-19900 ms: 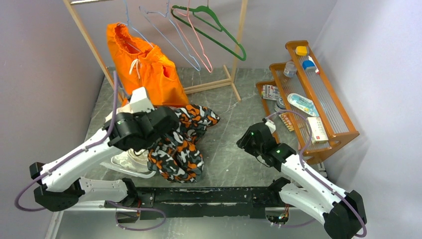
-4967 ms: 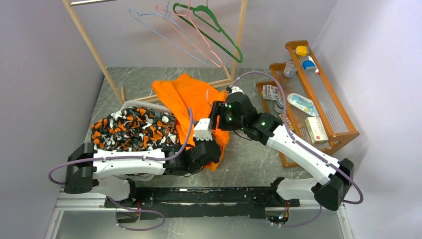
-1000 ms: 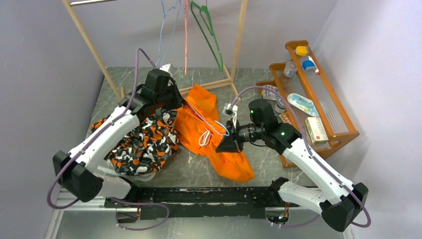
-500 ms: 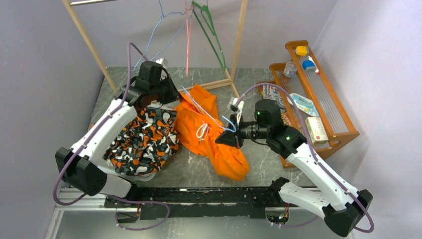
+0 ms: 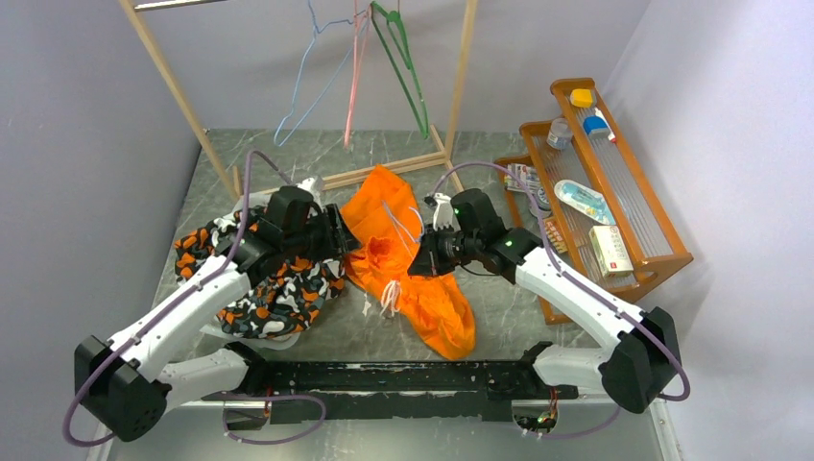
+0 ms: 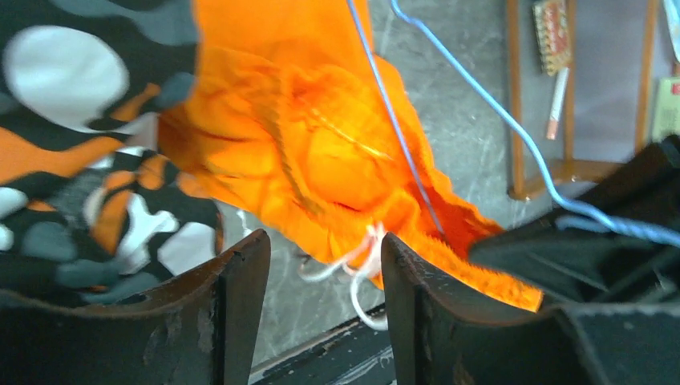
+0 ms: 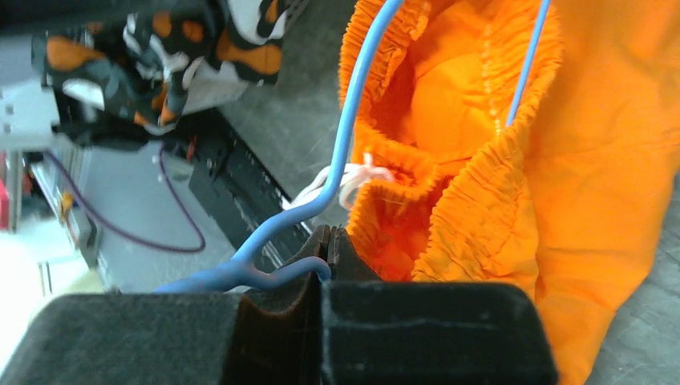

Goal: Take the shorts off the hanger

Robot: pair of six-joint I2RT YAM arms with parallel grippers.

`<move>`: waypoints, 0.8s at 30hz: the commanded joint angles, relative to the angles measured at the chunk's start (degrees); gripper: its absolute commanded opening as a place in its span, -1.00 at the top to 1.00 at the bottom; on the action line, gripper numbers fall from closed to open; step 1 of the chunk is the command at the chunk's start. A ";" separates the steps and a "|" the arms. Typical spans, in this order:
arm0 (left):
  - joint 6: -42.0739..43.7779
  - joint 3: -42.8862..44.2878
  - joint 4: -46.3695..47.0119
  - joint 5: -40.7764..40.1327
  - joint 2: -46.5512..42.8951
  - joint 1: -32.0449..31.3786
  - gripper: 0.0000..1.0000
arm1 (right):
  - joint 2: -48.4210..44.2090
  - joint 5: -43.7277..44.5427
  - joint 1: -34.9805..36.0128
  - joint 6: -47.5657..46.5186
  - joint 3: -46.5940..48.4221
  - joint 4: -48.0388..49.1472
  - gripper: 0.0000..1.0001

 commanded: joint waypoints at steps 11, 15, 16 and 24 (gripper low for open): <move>-8.14 0.11 11.64 -9.17 0.27 -21.87 -0.22 | -1.17 24.25 -0.10 25.90 -6.04 15.78 1.00; -9.54 -1.74 17.13 -6.03 1.82 -24.25 -0.23 | -0.17 23.99 -0.15 26.97 -6.94 16.88 1.00; -9.71 -1.93 18.11 -5.01 2.56 -24.73 -0.24 | 0.22 23.53 -0.11 27.00 -7.21 16.99 1.00; -10.41 -1.39 19.41 -1.00 10.70 -28.55 -0.27 | -1.05 24.78 -0.15 30.98 -12.28 18.33 1.00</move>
